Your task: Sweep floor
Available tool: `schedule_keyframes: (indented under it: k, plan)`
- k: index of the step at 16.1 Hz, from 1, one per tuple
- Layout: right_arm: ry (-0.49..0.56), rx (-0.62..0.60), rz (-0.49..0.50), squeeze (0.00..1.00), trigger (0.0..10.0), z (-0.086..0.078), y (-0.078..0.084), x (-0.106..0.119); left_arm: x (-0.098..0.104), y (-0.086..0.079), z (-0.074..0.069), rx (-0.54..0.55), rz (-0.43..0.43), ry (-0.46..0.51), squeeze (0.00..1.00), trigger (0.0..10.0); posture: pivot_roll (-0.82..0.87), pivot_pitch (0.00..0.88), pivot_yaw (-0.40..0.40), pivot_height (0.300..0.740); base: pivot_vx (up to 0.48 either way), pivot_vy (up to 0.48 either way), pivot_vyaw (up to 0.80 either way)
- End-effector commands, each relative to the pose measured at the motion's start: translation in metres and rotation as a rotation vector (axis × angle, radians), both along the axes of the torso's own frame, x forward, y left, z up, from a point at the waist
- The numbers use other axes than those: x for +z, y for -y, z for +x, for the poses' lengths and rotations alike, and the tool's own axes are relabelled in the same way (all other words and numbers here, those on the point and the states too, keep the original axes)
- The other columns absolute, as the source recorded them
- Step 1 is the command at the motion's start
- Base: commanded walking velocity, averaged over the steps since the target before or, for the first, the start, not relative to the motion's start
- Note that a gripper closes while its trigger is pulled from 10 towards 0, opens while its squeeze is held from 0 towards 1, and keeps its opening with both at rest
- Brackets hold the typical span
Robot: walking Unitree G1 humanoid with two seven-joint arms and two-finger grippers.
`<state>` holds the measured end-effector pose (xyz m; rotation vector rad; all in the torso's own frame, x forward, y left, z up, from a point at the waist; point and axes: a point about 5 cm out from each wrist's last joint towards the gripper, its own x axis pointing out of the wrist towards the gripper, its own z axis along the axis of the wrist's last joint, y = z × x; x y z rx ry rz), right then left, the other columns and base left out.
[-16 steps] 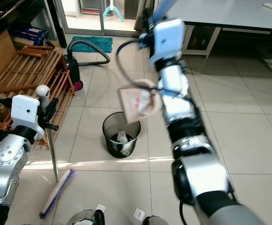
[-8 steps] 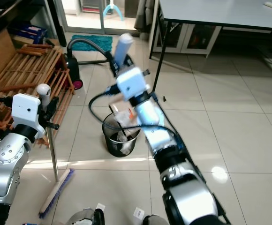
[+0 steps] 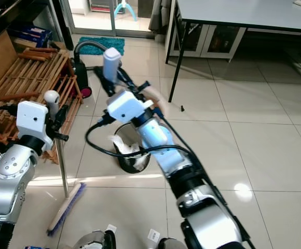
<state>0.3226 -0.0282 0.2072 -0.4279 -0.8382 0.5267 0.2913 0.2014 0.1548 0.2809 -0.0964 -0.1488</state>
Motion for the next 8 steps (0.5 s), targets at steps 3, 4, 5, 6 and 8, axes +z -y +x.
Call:
schedule_keyframes:
  k: [3, 4, 5, 6, 8]
  plan:
    - [0.111, -0.092, 0.038, 0.00, 10.0, 0.005, 0.021, 0.027, 0.004, 0.009, 0.002, -0.026, 0.011, 0.022, 0.00, 10.0, 0.06, 0.122, -0.009, 0.740, 0.000, 0.000, 0.00]
    - [0.134, -0.124, 0.056, 0.00, 10.0, 0.008, 0.029, 0.035, 0.004, 0.010, 0.002, -0.028, 0.008, 0.022, 0.00, 10.0, 0.06, 0.122, -0.010, 0.740, 0.000, 0.000, 0.00]
    - [0.151, -0.171, 0.086, 0.00, 10.0, 0.011, 0.040, 0.044, 0.004, 0.010, 0.002, -0.029, 0.002, 0.021, 0.00, 10.0, 0.06, 0.123, -0.010, 0.740, 0.000, 0.000, 0.00]
    - [0.173, -0.286, 0.148, 0.00, 10.0, 0.018, 0.073, 0.062, 0.004, 0.013, 0.003, -0.030, -0.008, 0.023, 0.00, 10.0, 0.05, 0.121, -0.008, 0.740, 0.000, 0.000, 0.00]
    - [0.233, -0.478, 0.154, 0.00, 10.0, 0.015, 0.128, 0.080, 0.002, 0.021, 0.004, -0.050, -0.019, 0.020, 0.00, 10.0, 0.02, 0.116, 0.014, 0.740, 0.000, 0.000, 0.00]
